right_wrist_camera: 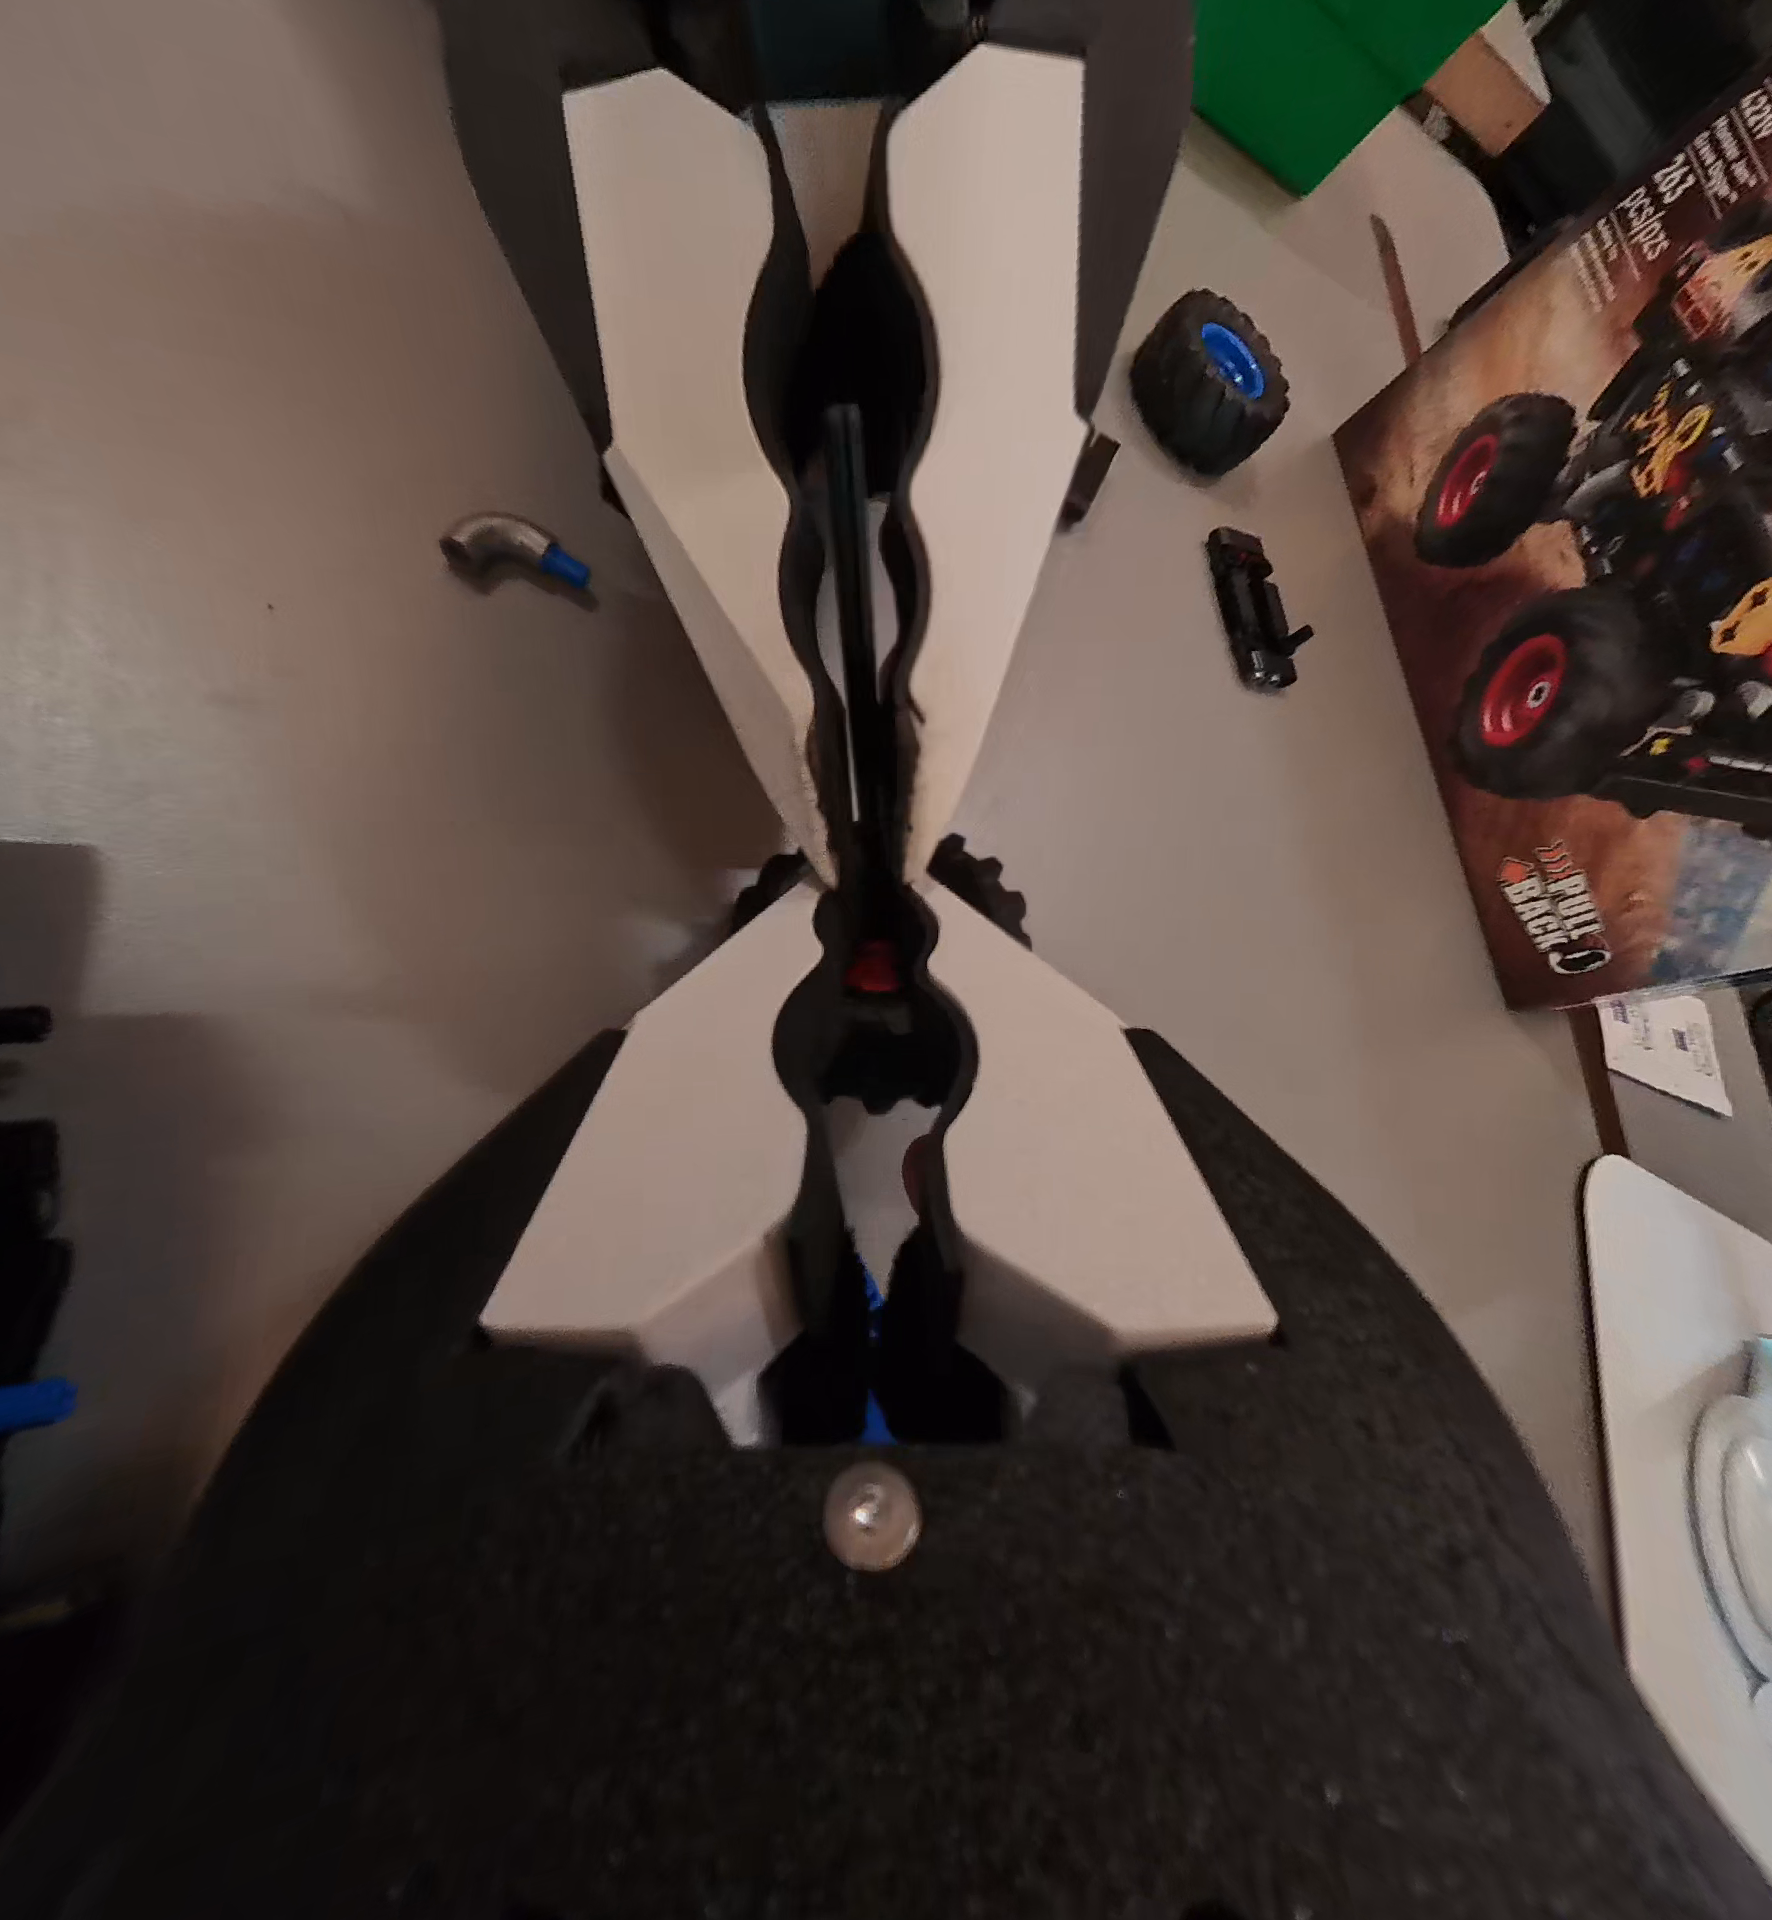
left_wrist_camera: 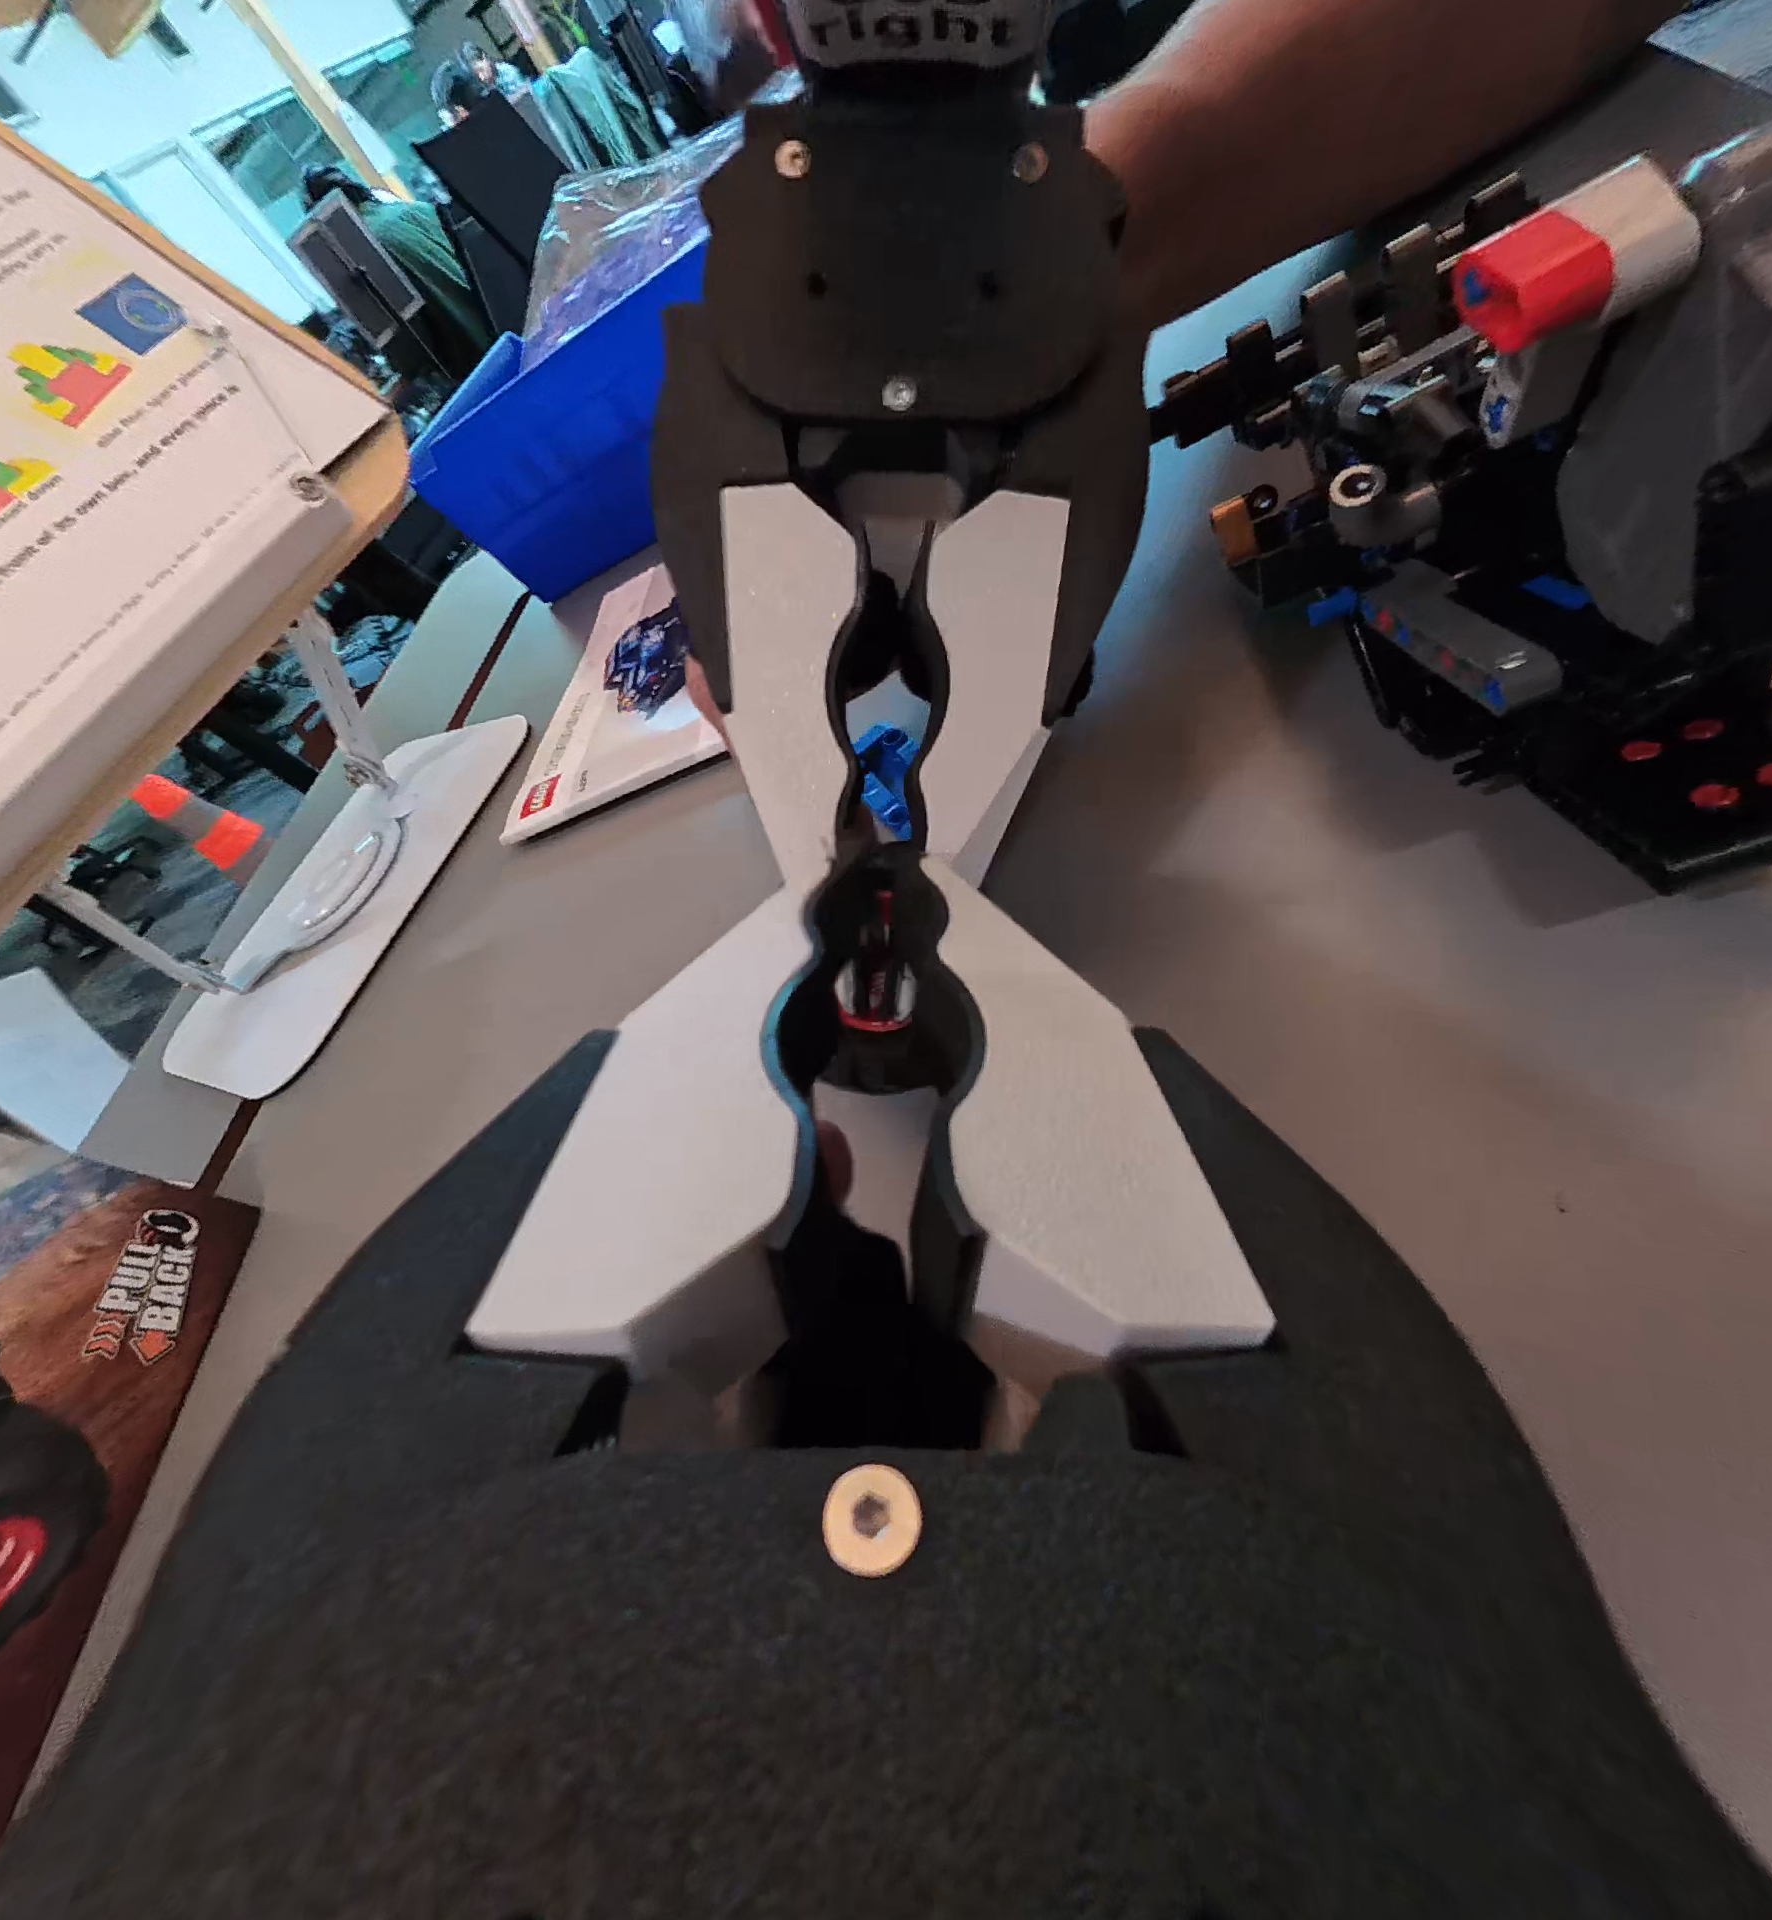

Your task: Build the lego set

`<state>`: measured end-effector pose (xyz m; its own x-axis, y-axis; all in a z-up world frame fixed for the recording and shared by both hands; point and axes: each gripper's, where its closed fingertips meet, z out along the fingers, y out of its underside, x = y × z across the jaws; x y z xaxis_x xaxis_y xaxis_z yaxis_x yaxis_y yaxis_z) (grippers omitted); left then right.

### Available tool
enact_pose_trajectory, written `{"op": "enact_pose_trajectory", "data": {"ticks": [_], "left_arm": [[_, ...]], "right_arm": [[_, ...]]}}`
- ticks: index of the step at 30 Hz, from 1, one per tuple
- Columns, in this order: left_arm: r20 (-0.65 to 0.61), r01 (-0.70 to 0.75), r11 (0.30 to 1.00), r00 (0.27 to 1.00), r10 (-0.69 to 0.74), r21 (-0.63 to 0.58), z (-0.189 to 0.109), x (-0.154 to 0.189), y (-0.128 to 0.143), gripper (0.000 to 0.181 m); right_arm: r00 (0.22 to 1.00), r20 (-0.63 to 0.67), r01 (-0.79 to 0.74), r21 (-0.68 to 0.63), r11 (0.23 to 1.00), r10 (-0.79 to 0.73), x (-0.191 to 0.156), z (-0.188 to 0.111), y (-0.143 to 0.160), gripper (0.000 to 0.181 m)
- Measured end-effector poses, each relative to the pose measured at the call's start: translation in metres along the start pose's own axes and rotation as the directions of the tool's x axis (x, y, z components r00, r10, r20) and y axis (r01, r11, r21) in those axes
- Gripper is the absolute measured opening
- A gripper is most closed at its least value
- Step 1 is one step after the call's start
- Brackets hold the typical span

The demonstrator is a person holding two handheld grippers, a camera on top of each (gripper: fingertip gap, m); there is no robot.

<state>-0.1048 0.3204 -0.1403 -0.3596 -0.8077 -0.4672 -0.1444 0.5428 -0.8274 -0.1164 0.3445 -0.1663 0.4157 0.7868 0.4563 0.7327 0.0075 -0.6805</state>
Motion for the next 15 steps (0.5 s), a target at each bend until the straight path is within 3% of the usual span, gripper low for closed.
{"op": "enact_pose_trajectory", "data": {"ticks": [4,8,15], "left_arm": [[0.026,0.058,0.998,0.998,-0.057,-0.017,0.002,-0.01,0.003,0.004],[0.054,0.027,0.999,0.998,-0.024,-0.047,-0.001,-0.012,0.007,0.003],[0.197,-0.232,0.964,0.947,0.255,-0.129,-0.009,-0.012,-0.001,0.005]], "right_arm": [[0.999,0.005,-0.05,-0.006,0.999,0.05,0.004,-0.002,0.003,0.016],[1.0,-0.02,0.008,-0.026,1.0,-0.009,0.006,-0.002,0.005,0.012],[0.992,-0.084,0.086,-0.078,0.993,-0.093,0.008,0.0,0.006,0.006]]}}
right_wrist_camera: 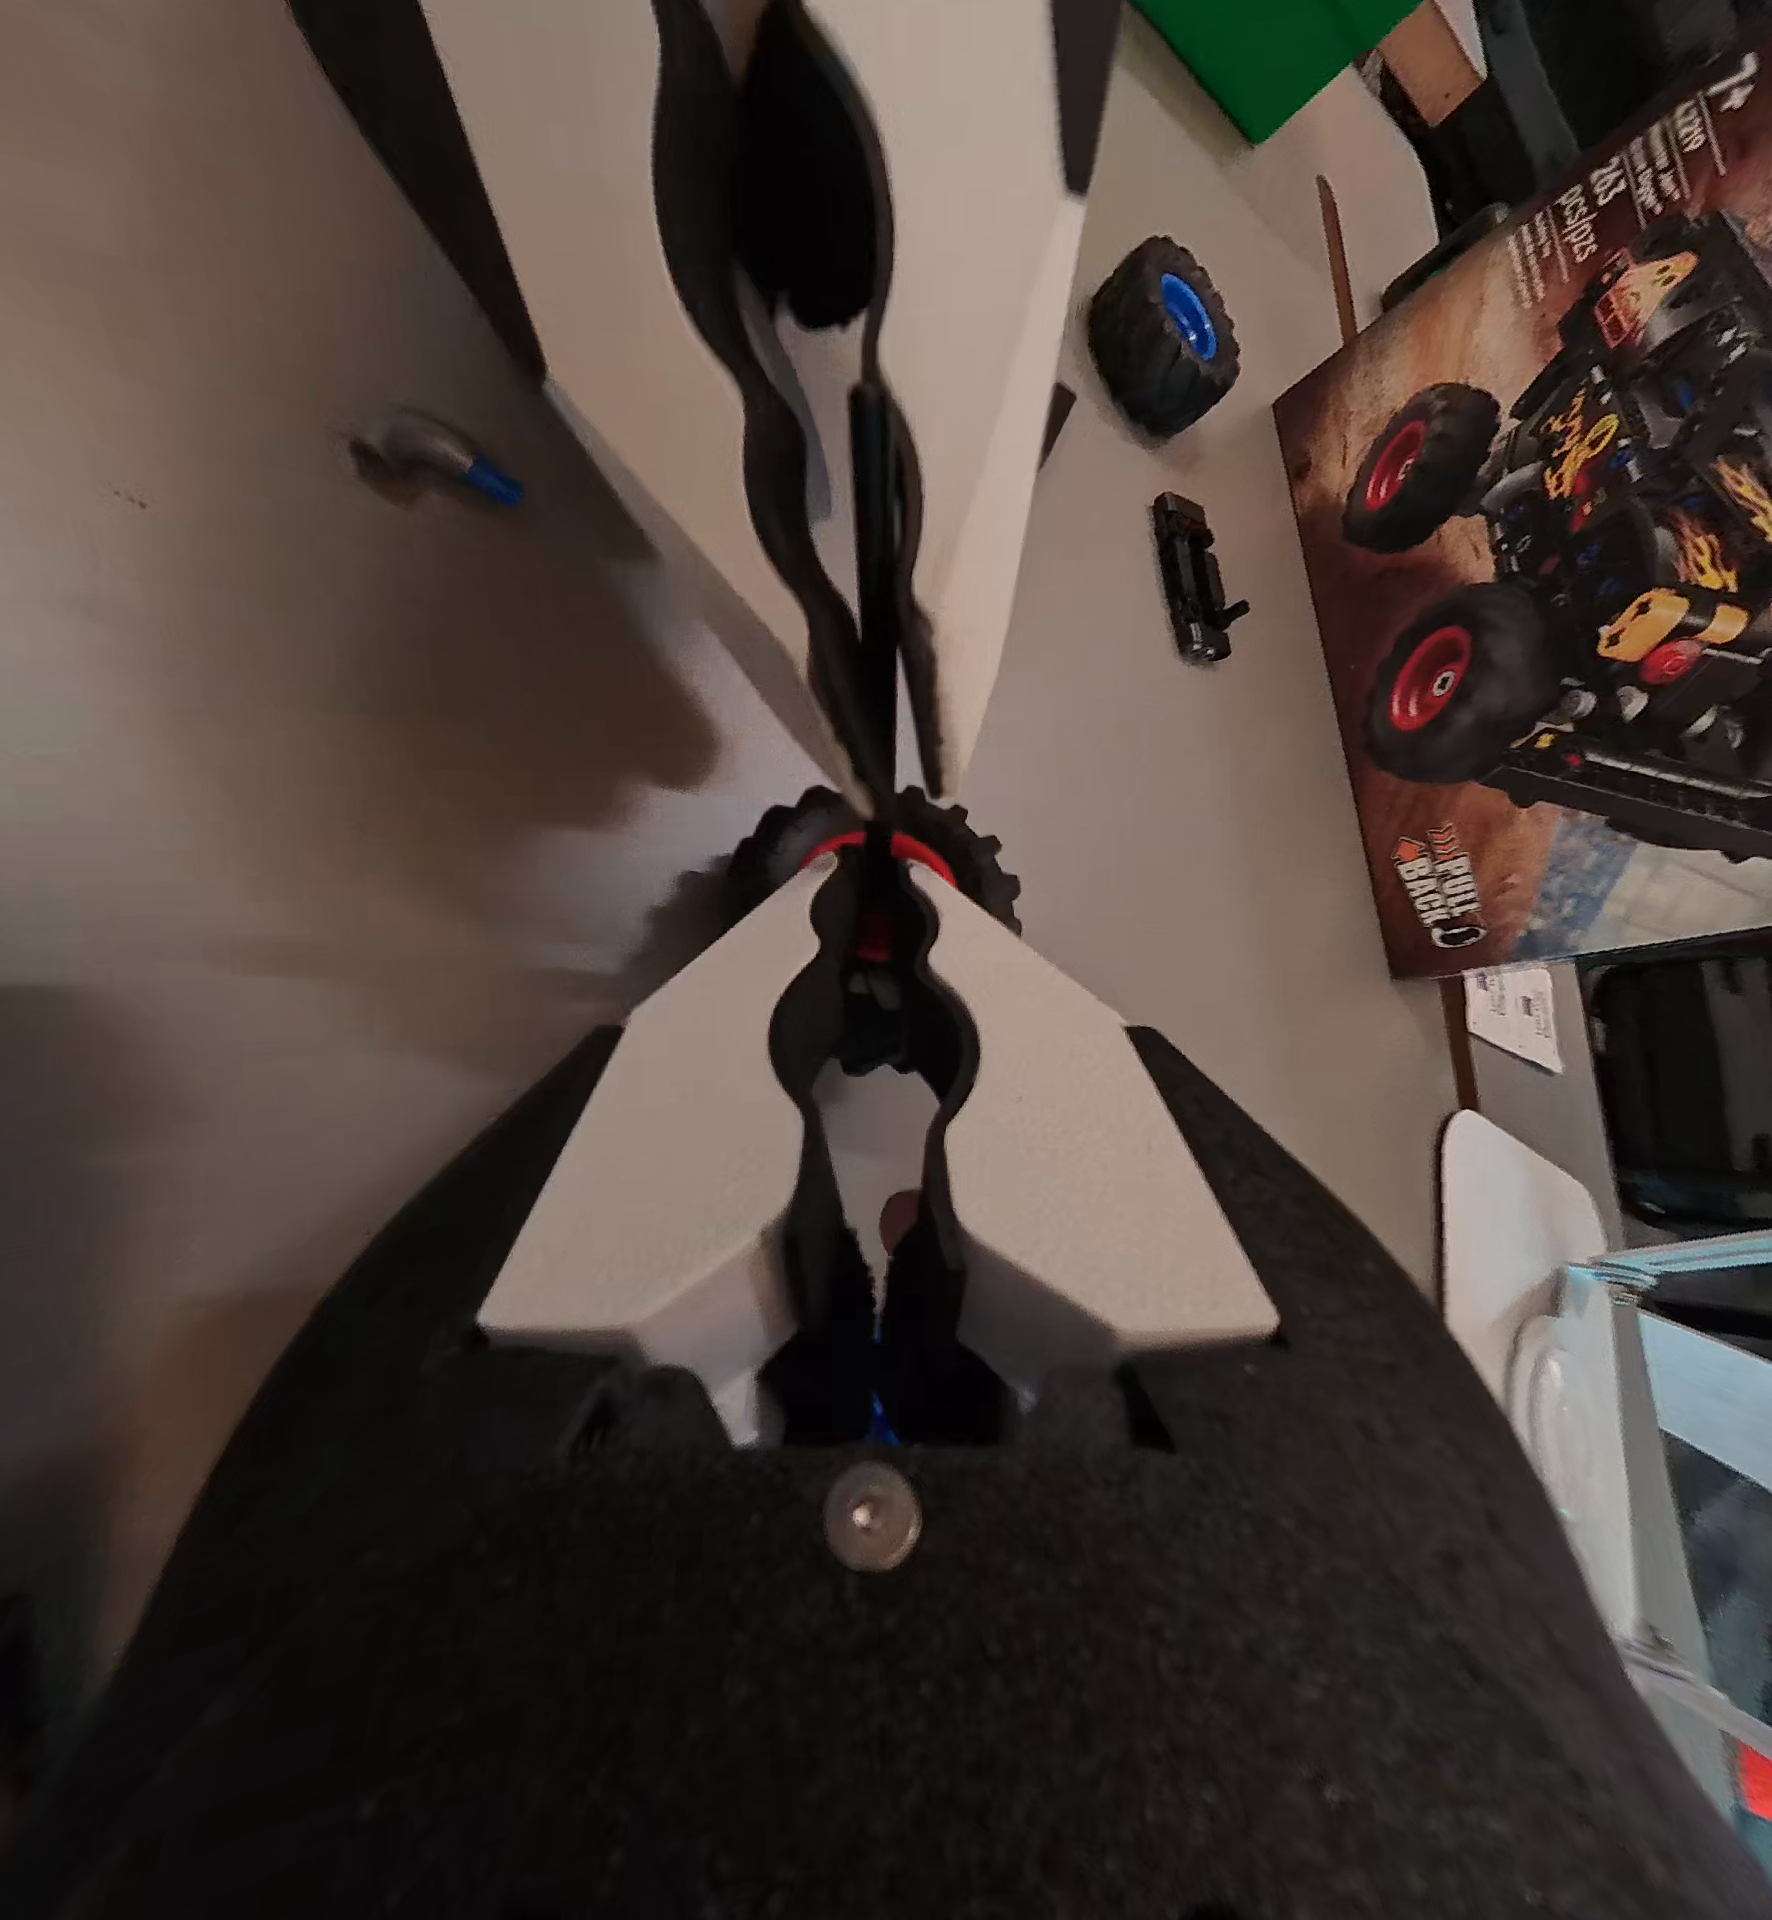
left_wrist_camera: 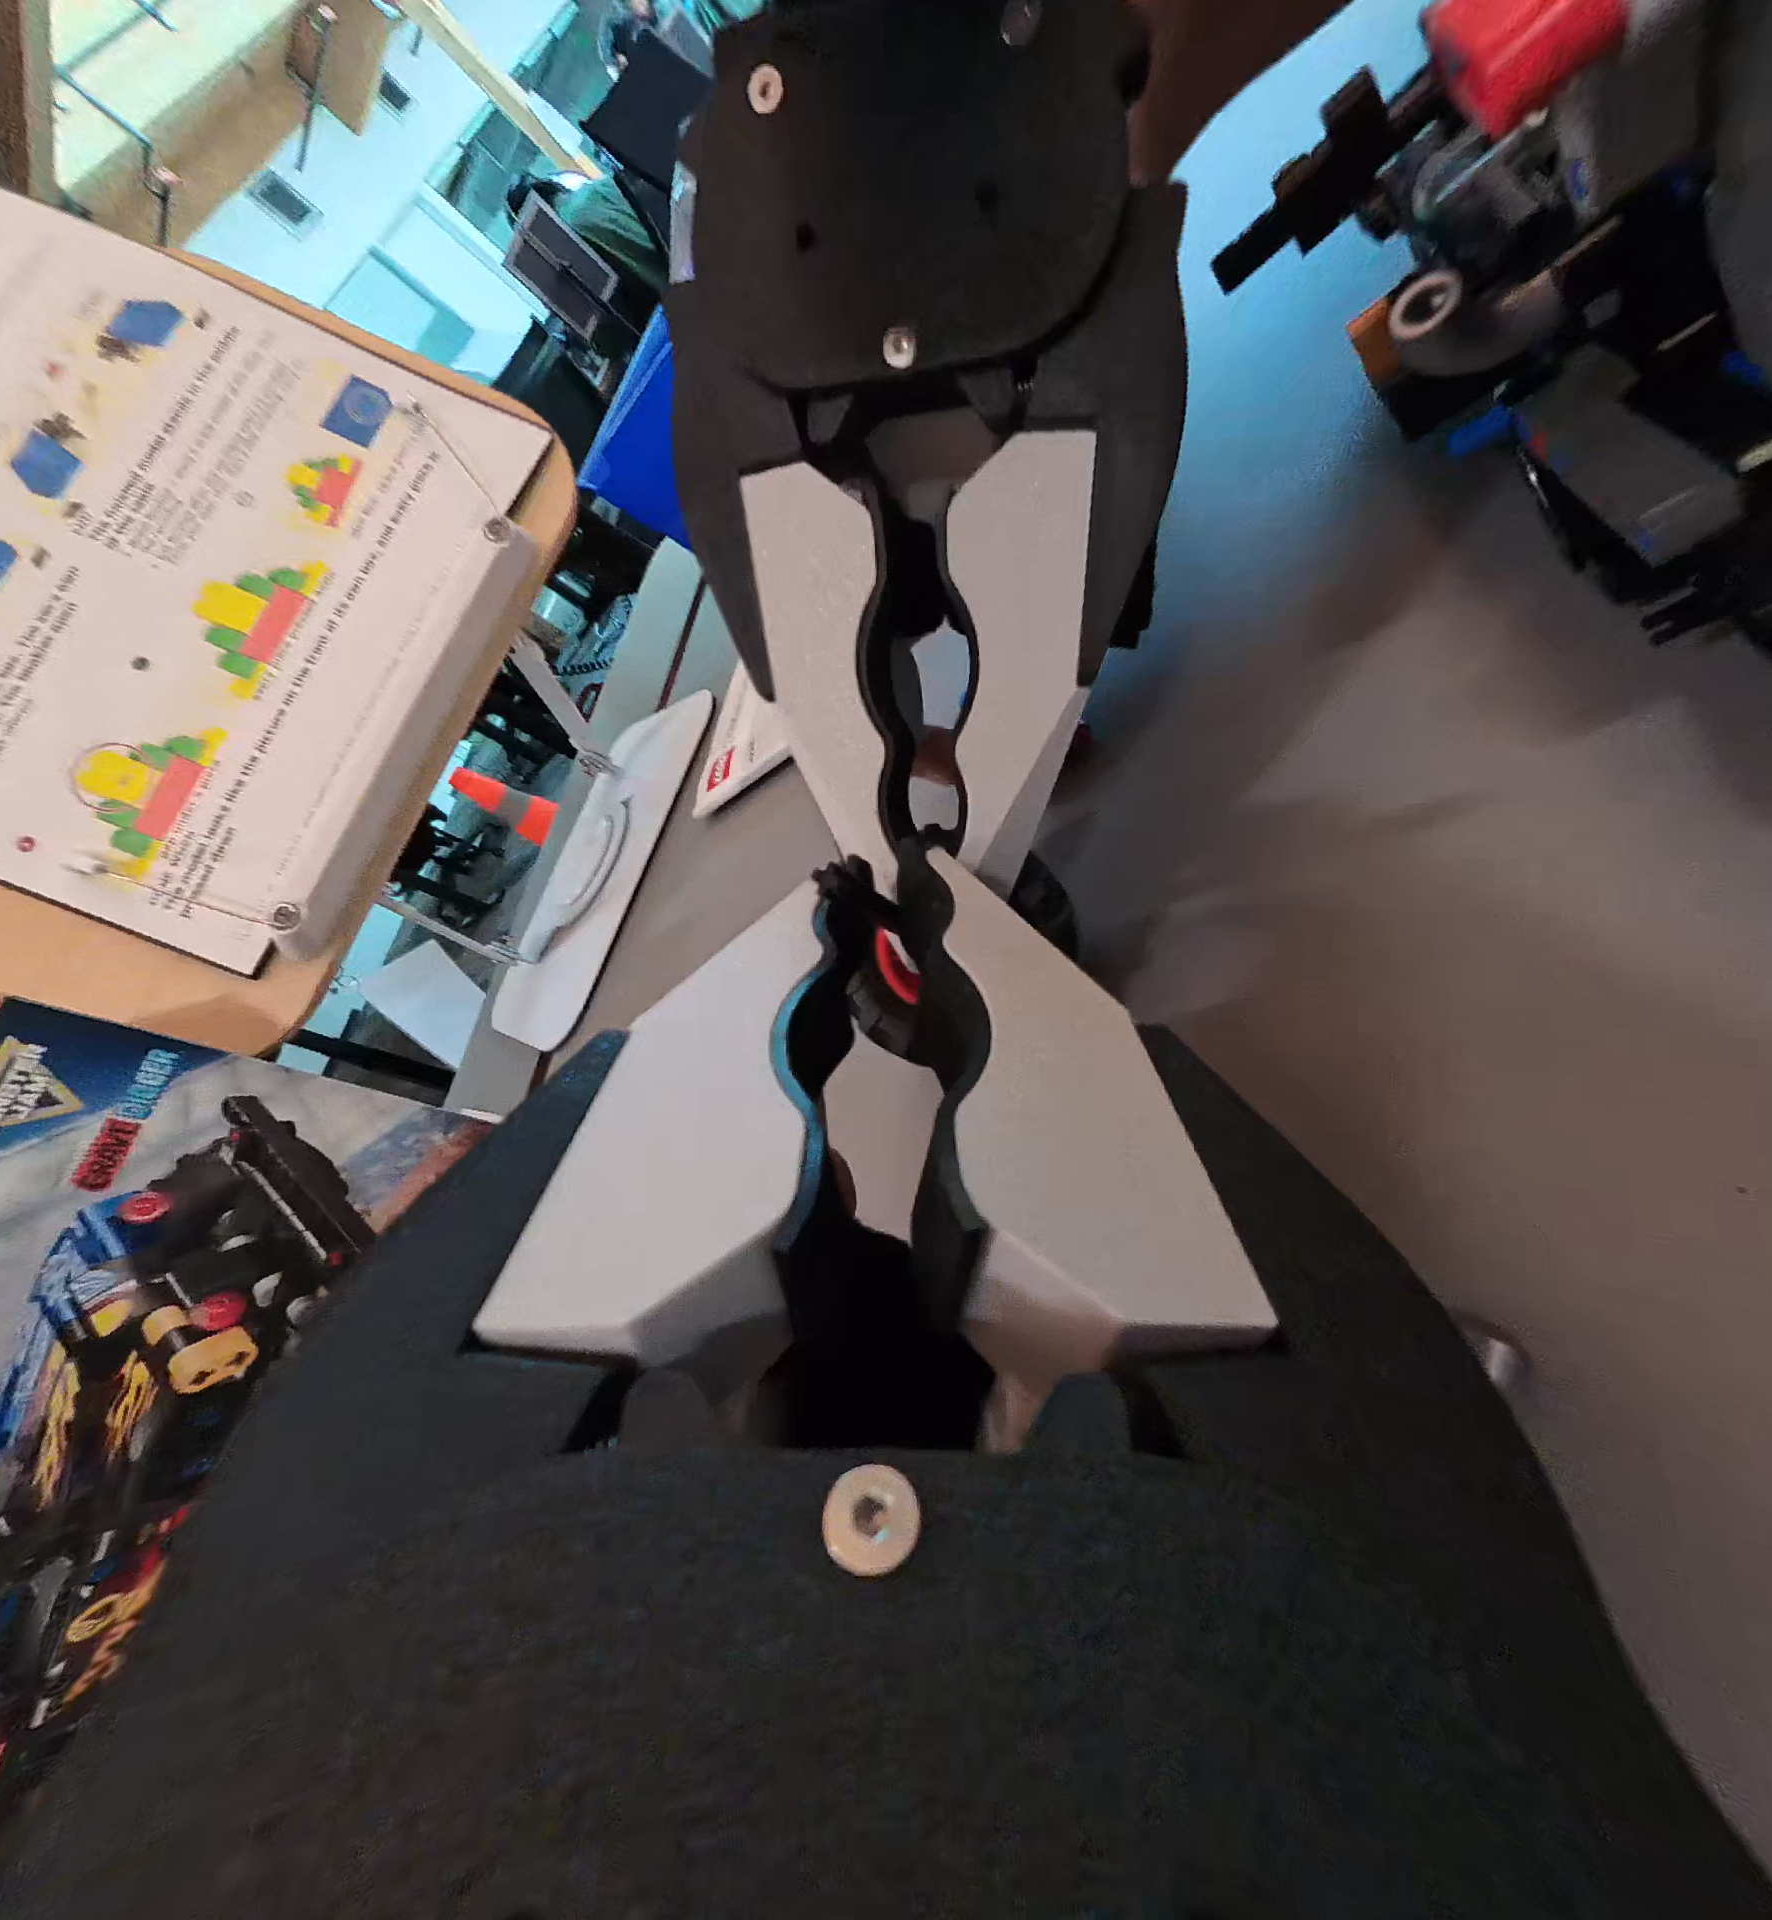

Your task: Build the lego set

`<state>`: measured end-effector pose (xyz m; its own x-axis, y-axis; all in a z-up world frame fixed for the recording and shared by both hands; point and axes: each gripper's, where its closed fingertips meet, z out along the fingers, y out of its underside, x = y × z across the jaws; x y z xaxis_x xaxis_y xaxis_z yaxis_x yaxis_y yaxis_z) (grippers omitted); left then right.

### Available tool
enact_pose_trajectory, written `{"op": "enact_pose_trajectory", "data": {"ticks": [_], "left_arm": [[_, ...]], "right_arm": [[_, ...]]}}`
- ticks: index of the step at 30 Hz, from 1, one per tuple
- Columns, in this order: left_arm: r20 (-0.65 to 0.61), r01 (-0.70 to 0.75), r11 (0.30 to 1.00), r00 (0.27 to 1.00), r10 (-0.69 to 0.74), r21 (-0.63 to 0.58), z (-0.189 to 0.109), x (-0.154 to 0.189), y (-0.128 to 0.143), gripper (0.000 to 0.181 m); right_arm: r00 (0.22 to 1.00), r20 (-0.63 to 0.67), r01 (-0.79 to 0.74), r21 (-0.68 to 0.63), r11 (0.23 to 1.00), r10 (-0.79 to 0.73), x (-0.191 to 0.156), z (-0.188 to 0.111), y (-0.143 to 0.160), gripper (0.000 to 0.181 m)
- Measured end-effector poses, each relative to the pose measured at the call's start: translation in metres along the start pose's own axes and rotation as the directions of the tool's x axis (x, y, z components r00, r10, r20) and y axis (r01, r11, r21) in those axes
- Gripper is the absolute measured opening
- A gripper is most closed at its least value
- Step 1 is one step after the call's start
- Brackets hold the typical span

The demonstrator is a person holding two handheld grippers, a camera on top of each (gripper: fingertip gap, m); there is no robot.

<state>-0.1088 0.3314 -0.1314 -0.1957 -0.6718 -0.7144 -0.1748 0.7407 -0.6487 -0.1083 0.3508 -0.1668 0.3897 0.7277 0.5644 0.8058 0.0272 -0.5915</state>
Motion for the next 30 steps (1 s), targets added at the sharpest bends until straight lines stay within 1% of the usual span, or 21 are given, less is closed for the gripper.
{"op": "enact_pose_trajectory", "data": {"ticks": [3,6,9,10,14,16,18,19,20,21,22,23,24,25,26,27,29,30], "left_arm": [[-0.001,0.027,0.999,1.0,-0.027,0.033,-0.007,-0.002,-0.009,0.004],[-0.031,0.085,0.996,0.996,-0.084,0.041,-0.007,-0.003,-0.009,0.004],[-0.099,0.207,0.976,0.975,-0.2,0.062,-0.007,-0.002,-0.008,0.004],[-0.122,0.222,0.972,0.97,-0.212,0.077,-0.008,0.001,-0.007,0.003],[-0.139,0.197,0.976,0.973,-0.184,0.089,-0.008,0.005,-0.006,0.004],[-0.147,0.221,0.971,0.967,-0.207,0.092,-0.007,0.005,-0.005,0.004],[-0.12,0.195,0.98,0.975,-0.19,0.039,-0.002,0.005,0.006,0.003],[-0.086,0.148,0.989,0.985,-0.147,0.001,0.001,0.003,0.014,0.009],[-0.061,0.109,0.994,0.992,-0.109,-0.013,0.003,0.002,0.019,0.022],[-0.062,0.101,0.995,0.993,-0.101,-0.012,0.004,0.004,0.021,0.04],[-0.079,0.119,0.993,0.99,-0.12,-0.014,0.006,0.006,0.021,0.048],[-0.104,0.141,0.989,0.984,-0.144,-0.03,0.007,0.008,0.021,0.06],[-0.121,0.165,0.984,0.978,-0.171,-0.062,0.011,0.01,0.024,0.082],[-0.132,0.191,0.978,0.971,-0.201,-0.086,0.013,0.01,0.026,0.089],[-0.142,0.228,0.97,0.961,-0.238,-0.083,0.014,0.008,0.025,0.091],[-0.154,0.284,0.958,0.945,-0.288,-0.047,0.012,0.005,0.018,0.089],[-0.217,0.406,0.913,0.895,-0.39,0.032,0.005,0.0,0.001,0.07],[-0.246,0.438,0.898,0.875,-0.417,0.039,0.003,0.001,-0.002,0.064]], "right_arm": [[0.999,-0.02,0.027,-0.022,0.999,-0.027,0.0,-0.001,0.002,0.005],[0.999,-0.025,0.035,-0.022,0.999,-0.035,0.0,-0.001,0.002,0.005],[1.0,-0.02,0.0,0.021,1.0,0.001,0.0,0.0,-0.001,0.005],[1.0,-0.024,0.0,0.043,0.999,0.001,0.0,0.0,-0.002,0.005],[1.0,-0.002,0.001,0.038,0.999,-0.001,-0.001,-0.001,-0.004,0.005],[1.0,-0.012,0.026,0.044,0.999,-0.025,-0.001,-0.001,-0.005,0.004],[0.999,-0.043,0.037,0.069,0.997,-0.034,0.001,0.0,-0.006,0.004],[0.998,-0.051,0.035,0.082,0.996,-0.031,0.003,0.0,-0.006,0.004],[0.999,-0.048,0.017,0.109,0.994,-0.011,0.004,-0.002,-0.007,0.003],[0.999,-0.04,-0.022,0.144,0.989,0.028,0.007,-0.005,-0.01,0.003],[0.997,-0.05,-0.052,0.168,0.984,0.062,0.012,-0.008,-0.012,0.003],[0.994,-0.033,-0.091,0.222,0.971,0.101,0.015,-0.013,-0.019,0.003],[0.988,0.0,-0.15,0.268,0.952,0.155,0.017,-0.018,-0.026,0.003],[0.981,0.027,-0.193,0.308,0.932,0.195,0.02,-0.023,-0.034,0.003],[0.974,0.075,-0.225,0.346,0.911,0.212,0.018,-0.027,-0.041,0.003],[0.964,0.125,-0.263,0.38,0.887,0.233,0.015,-0.029,-0.048,0.003],[0.95,0.159,-0.311,0.417,0.854,0.268,0.015,-0.029,-0.055,0.003],[0.949,0.168,-0.315,0.436,0.843,0.268,0.015,-0.03,-0.057,0.003]]}}
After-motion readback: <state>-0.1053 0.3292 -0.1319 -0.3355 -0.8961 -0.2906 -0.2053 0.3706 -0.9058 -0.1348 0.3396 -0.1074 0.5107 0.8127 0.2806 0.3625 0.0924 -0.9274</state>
